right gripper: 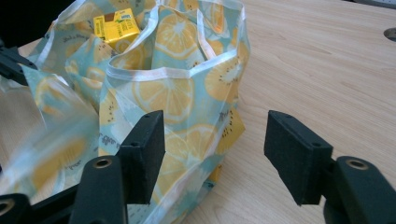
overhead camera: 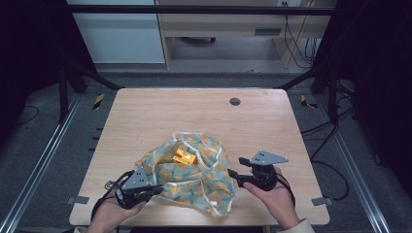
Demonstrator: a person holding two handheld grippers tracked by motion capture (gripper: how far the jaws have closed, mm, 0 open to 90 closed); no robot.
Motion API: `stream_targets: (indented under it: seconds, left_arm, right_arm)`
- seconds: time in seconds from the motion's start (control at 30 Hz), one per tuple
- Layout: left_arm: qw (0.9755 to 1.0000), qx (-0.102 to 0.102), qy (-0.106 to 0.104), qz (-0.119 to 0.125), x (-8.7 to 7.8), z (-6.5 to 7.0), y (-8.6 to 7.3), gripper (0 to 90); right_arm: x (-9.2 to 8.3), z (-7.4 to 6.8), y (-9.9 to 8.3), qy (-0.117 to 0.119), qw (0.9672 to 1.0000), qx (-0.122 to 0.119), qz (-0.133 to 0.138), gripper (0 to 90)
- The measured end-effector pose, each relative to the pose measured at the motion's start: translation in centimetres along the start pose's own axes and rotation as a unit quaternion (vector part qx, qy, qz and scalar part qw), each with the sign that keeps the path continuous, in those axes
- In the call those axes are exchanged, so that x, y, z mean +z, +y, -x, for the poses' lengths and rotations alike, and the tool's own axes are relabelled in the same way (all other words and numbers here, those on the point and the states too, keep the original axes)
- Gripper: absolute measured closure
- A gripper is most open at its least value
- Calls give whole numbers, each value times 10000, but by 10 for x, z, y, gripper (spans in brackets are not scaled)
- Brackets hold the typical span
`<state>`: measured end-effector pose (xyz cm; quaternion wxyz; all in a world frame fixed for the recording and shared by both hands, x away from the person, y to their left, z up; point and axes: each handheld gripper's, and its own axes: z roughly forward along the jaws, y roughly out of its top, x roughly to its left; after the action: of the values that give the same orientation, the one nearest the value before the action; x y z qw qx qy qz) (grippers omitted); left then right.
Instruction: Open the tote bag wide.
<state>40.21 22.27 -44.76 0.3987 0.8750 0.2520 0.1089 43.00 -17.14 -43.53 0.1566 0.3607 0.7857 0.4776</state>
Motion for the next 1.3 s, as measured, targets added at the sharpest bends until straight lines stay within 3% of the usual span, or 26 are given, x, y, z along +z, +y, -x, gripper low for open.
stream_targets:
  seconds: [0.1, 0.2, 0.27, 0.37, 0.4, 0.43, 0.6, 0.63, 0.67, 0.7, 0.73, 0.77, 0.83, 0.93, 1.0, 1.03, 1.07, 1.1, 1.2, 1.27, 1.3]
  left_arm:
    - [9997, -169, 147, 125, -2, -6, 0, 896]
    - [9994, -246, 234, 37, 0, -9, -3, 896]
    - [9992, -267, 288, -31, 3, -11, -4, 895]
    - [9992, -261, 298, -77, 4, -11, -5, 895]
    - [9990, -249, 346, -109, 5, -11, -4, 895]
    - [9989, -223, 368, -173, 6, -11, -5, 894]
    - [9987, -233, 357, -265, 9, -10, -7, 892]
    - [9986, -236, 361, -303, 9, -10, -7, 892]
    - [9985, -249, 370, -319, 9, -10, -7, 892]
    - [9983, -279, 397, -334, 10, -10, -8, 893]
    - [9983, -279, 397, -334, 10, -10, -8, 894]
    - [9981, -282, 401, -376, 10, -10, -8, 894]
    - [9979, -301, 409, -412, 11, -11, -9, 894]
    - [9982, -264, 442, -292, 8, -11, -8, 886]
    - [9984, -272, 464, -172, 5, -11, -7, 827]
    - [9980, -279, 559, 83, 0, -9, -3, 743]
    - [9980, -279, 559, 83, 0, -9, -3, 699]
    - [9971, -227, 607, 388, -8, -5, 4, 635]
    - [9952, -196, 505, 819, -18, 1, 20, 446]
    - [9949, -161, 445, 896, -19, 1, 26, 371]
    - [9950, -154, 440, 884, -19, 0, 38, 342]
  right_arm:
    - [3, -8, 7, 110, 9998, -127, 62, 382]
    - [8, -17, 13, 248, 9994, -236, 91, 341]
    - [13, -22, 15, 284, 9992, -264, 73, 320]
    - [24, -37, 23, 333, 9979, -557, 23, 286]
    - [24, -37, 23, 333, 9979, -557, 23, 286]
    - [30, -47, 29, 427, 9963, -743, 29, 279]
    - [48, -54, 35, 512, 9941, -942, -191, 295]
    - [56, -54, 36, 473, 9928, -1028, -397, 416]
    - [56, -54, 36, 473, 9928, -1028, -397, 416]
    - [60, -53, 36, 454, 9913, -1096, -576, 592]
    - [60, -53, 36, 454, 9913, -1096, -576, 592]
    - [60, -50, 36, 498, 9908, -1092, -630, 761]
    - [58, -47, 38, 500, 9915, -1051, -576, 832]
    - [52, -41, 42, 504, 9927, -1008, -420, 835]
    - [50, -39, 44, 514, 9930, -997, -374, 834]
    - [47, -37, 48, 519, 9934, -980, -285, 831]
    - [47, -37, 48, 519, 9934, -980, -285, 831]
    - [46, -35, 49, 506, 9935, -992, -243, 828]
    - [44, -34, 51, 491, 9940, -959, -206, 824]
    - [43, -34, 52, 491, 9940, -964, -179, 824]
    - [43, -33, 53, 497, 9941, -948, -194, 822]
